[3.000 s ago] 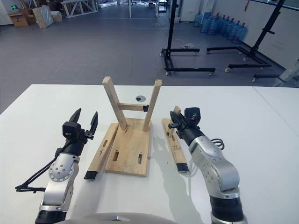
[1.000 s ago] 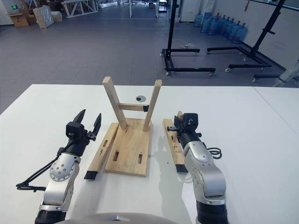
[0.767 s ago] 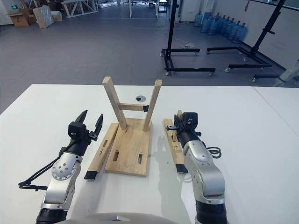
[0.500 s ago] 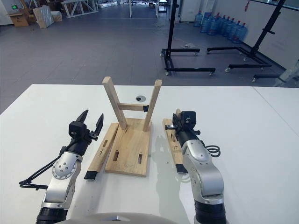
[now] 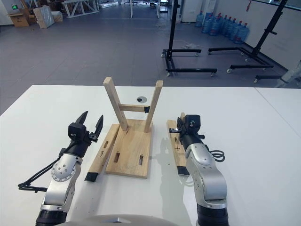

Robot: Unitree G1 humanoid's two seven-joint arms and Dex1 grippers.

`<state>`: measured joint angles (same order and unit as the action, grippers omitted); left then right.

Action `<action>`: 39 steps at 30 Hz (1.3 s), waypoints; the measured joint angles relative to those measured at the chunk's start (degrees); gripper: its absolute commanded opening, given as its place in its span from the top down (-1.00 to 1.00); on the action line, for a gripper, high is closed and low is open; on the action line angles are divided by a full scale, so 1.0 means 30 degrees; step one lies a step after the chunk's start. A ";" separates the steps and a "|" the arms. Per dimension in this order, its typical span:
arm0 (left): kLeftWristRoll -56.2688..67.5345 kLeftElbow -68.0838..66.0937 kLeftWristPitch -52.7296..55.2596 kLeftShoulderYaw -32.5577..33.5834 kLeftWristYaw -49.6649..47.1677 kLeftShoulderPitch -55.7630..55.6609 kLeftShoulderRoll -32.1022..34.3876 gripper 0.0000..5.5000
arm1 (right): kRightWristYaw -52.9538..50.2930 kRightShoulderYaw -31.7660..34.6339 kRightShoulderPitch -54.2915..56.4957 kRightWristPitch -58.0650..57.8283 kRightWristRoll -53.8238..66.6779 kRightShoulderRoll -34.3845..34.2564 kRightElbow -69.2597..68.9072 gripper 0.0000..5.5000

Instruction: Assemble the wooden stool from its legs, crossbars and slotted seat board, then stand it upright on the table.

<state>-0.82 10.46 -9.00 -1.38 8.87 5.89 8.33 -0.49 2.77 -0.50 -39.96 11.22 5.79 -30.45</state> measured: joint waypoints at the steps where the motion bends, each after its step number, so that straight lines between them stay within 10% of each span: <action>1: 0.0000 -0.0001 0.0000 -0.0013 0.0001 -0.0002 -0.0001 -0.09 | 0.0149 -0.0059 0.0002 0.0025 0.0015 -0.0047 0.0000 0.86; 7: 0.0087 -0.0060 0.0001 -0.0060 0.0175 -0.0373 0.0014 -0.09 | -0.0074 -0.1070 -0.0001 0.0083 -0.0209 -0.0698 -0.0074 0.86; 20: 0.0104 -0.0324 -0.0005 -0.0038 0.0587 -0.0564 0.0063 -0.09 | 0.4858 0.1590 0.4223 1.5884 -0.0027 0.2075 1.6358 0.86; 39: 0.0090 -0.1292 -0.0126 -0.0090 0.0558 -0.1310 -0.0002 -0.09 | 0.5716 0.2119 0.6081 1.7959 0.0201 0.2488 2.0245 0.86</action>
<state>-0.55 6.59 -9.38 -1.64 10.55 1.96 8.32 16.65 9.13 17.75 13.92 11.82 13.26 30.29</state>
